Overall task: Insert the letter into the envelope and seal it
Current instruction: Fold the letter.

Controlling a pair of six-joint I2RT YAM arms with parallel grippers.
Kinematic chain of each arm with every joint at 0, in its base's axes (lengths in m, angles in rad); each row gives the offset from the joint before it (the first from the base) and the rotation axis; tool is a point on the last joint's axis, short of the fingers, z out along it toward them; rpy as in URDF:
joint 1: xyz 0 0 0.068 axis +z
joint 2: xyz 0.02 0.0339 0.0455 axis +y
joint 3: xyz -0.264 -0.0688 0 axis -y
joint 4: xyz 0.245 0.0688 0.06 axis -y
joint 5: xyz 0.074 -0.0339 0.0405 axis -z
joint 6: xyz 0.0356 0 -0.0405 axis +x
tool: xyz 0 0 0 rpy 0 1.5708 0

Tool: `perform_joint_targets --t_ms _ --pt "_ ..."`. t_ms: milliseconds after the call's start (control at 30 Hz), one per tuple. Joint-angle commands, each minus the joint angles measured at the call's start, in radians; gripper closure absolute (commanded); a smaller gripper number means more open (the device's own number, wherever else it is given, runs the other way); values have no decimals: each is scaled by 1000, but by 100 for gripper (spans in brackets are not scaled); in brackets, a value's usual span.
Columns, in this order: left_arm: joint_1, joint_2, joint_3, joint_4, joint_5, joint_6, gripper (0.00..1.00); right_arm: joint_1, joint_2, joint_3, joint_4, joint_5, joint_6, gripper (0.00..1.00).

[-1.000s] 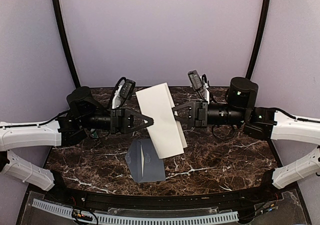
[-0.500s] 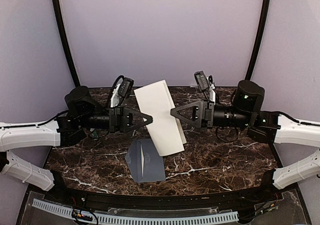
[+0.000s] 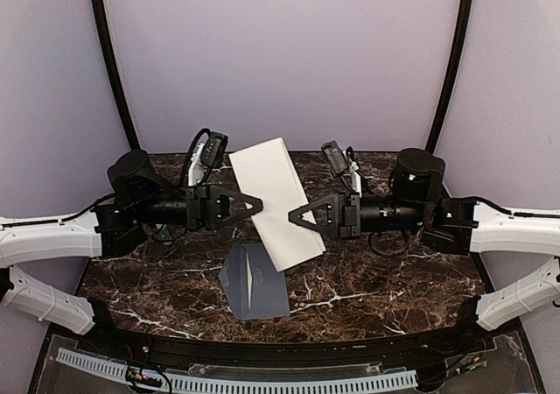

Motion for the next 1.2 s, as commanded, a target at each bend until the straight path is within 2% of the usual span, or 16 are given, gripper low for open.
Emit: perform_joint_targets --t_ms 0,33,100,200,300,367,533,633,700,767,833,900,933,1000,1100,1167 --pt "-6 -24 -10 -3 -6 6 67 12 -1 37 18 40 -8 100" --pt "-6 -24 -12 -5 -6 5 56 13 -3 35 21 50 -6 100" --pt "-7 -24 -15 -12 -3 3 45 12 -9 28 34 64 -1 100" --pt "-15 -22 -18 -23 2 5 38 13 -17 24 40 79 3 100" --pt "-31 -14 -19 -35 4 4 38 12 -24 19 39 96 3 100" --pt "-38 -10 -24 -35 4 1 45 13 -26 20 39 101 3 100" --pt "-42 -7 -37 -25 -8 -9 86 13 -28 20 37 107 1 100" --pt "-43 -3 -38 -28 -22 -13 92 13 -29 23 35 108 0 100" --pt "-47 3 -38 -23 -20 -16 87 13 -28 24 35 109 -1 100" --pt "-51 10 -38 -18 -18 -23 58 13 -29 26 35 110 -3 100" --pt "-58 16 -39 -17 -20 -23 45 12 -29 26 36 113 -4 100" --pt "-66 18 -42 -20 -29 -21 41 13 -31 27 37 117 -7 100" --pt "-72 19 -45 -20 -33 -21 43 13 -31 27 37 120 -7 100" --pt "-80 18 -54 -14 -42 -23 55 13 -35 26 37 128 -8 100" --pt "-87 14 -71 -2 -55 -31 82 13 -38 23 38 135 -9 100" --pt "-92 11 -79 2 -66 -35 91 13 -40 23 38 137 -10 100"
